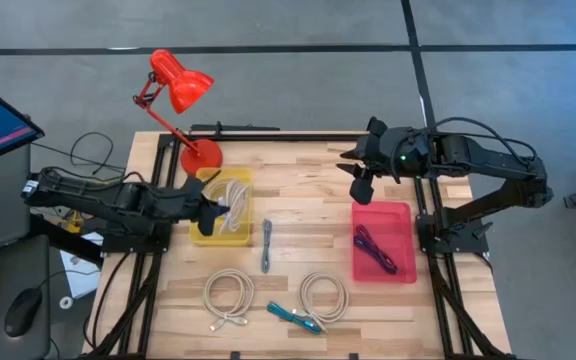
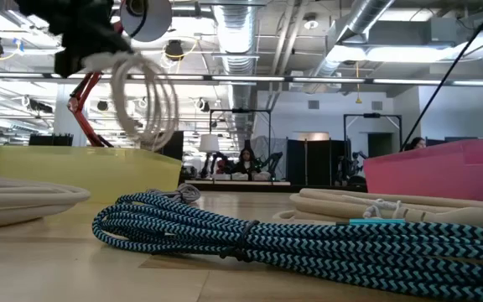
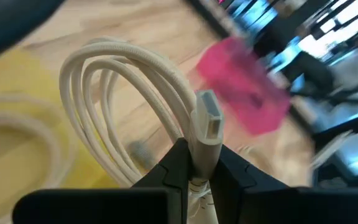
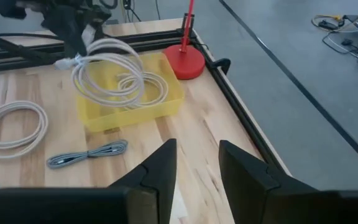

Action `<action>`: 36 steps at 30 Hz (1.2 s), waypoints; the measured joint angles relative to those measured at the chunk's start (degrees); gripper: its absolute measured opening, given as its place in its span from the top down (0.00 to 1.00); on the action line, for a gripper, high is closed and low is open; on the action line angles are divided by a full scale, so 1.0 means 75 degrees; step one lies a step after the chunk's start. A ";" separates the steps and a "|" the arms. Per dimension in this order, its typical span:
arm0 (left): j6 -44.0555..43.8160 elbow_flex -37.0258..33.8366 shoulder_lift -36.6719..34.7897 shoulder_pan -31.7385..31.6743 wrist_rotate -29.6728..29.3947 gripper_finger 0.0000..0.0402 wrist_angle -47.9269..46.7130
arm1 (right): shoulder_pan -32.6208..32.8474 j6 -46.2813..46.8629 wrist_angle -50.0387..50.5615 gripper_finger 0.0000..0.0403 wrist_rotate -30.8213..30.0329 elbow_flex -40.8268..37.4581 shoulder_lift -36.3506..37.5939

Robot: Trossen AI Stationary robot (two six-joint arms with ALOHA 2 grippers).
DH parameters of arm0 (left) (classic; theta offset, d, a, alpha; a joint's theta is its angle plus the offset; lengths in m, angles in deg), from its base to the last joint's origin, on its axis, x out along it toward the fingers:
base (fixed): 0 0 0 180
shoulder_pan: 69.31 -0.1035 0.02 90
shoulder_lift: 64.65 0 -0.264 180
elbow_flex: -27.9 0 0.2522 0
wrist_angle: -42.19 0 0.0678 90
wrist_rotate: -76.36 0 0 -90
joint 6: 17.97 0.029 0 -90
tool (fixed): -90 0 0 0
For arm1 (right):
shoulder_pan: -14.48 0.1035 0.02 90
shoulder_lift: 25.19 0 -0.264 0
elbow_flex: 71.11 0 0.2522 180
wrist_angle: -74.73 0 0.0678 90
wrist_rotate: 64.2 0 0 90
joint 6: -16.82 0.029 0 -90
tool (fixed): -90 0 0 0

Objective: Pick & Place USB Port
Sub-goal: Put the brown HDMI cable into the yellow bin

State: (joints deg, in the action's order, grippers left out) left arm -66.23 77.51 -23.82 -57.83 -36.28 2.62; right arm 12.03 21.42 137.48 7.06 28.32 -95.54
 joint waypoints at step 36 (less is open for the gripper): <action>0.0308 0.0000 0.0293 -0.0001 0.0227 0.82 -0.2097 | -0.0094 -0.0016 0.0242 0.72 -0.0108 -0.0003 -0.0419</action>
State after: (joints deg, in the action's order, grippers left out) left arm -63.92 77.51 -21.62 -57.84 -34.57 -13.11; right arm 11.32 21.30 139.29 6.25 28.29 -98.68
